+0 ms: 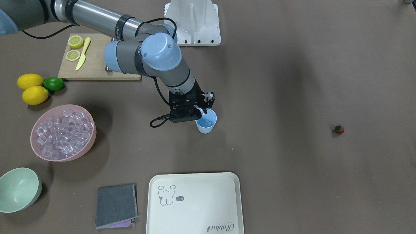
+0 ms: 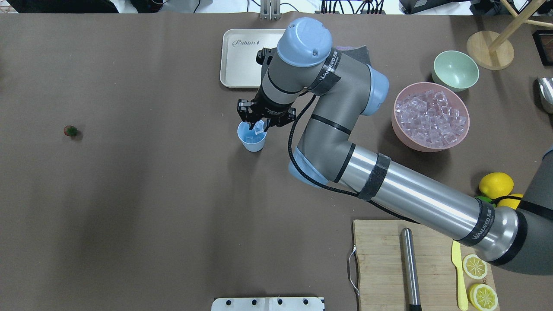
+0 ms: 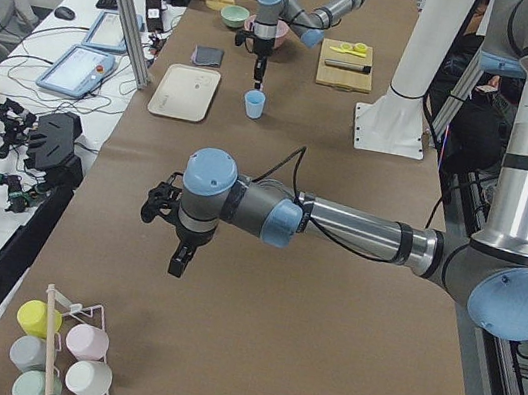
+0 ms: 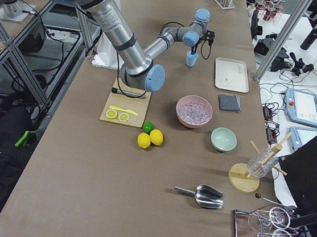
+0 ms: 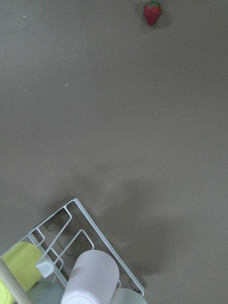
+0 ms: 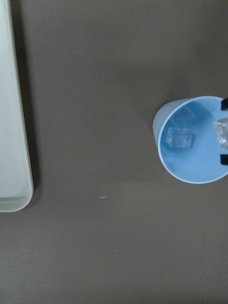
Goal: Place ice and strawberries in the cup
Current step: 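Carry the ice cube with the right gripper over the blue cup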
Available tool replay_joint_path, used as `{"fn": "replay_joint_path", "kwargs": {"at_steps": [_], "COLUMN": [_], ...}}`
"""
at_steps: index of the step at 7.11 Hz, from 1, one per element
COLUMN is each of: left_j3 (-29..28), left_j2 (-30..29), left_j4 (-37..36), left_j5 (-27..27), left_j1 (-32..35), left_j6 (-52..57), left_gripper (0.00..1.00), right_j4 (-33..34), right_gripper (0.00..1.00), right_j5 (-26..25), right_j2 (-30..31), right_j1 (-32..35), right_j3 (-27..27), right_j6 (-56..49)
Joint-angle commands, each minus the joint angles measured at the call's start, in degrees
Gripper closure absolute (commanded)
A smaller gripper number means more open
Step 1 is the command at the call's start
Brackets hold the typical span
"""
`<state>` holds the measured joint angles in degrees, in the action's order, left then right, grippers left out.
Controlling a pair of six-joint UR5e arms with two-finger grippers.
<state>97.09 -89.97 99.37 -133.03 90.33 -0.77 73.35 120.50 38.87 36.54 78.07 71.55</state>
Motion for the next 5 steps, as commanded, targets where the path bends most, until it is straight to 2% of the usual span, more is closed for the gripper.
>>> {"fn": "replay_joint_path", "kwargs": {"at_steps": [1, 2, 3, 4, 5], "left_j3": [-0.06, -0.05, -0.05, -0.05, 0.03], "left_j2": [-0.03, -0.12, -0.12, -0.12, -0.12], "left_j4": [0.12, 0.12, 0.12, 0.12, 0.12], "left_j5": [-0.03, -0.03, -0.03, -0.03, -0.03], "left_j1": [-0.06, -0.06, -0.06, -0.15, -0.15], "left_j6": [-0.02, -0.02, -0.02, -0.02, -0.02], "left_gripper": [0.02, 0.02, 0.02, 0.02, 0.02], "right_j4": [-0.05, -0.14, 0.21, 0.21, 0.21], "right_gripper": [1.00, 0.36, 0.06, 0.02, 0.02], "right_j5": [-0.71, -1.14, -1.58, -1.50, -1.41], "right_j2": [-0.11, -0.55, -1.42, -1.43, -1.43], "right_j1": [-0.86, -0.95, -0.95, -0.69, 0.36], "right_j3": [-0.19, -0.11, -0.11, -0.11, -0.11], "right_j6": [1.22, 1.92, 2.01, 2.80, 2.98]}}
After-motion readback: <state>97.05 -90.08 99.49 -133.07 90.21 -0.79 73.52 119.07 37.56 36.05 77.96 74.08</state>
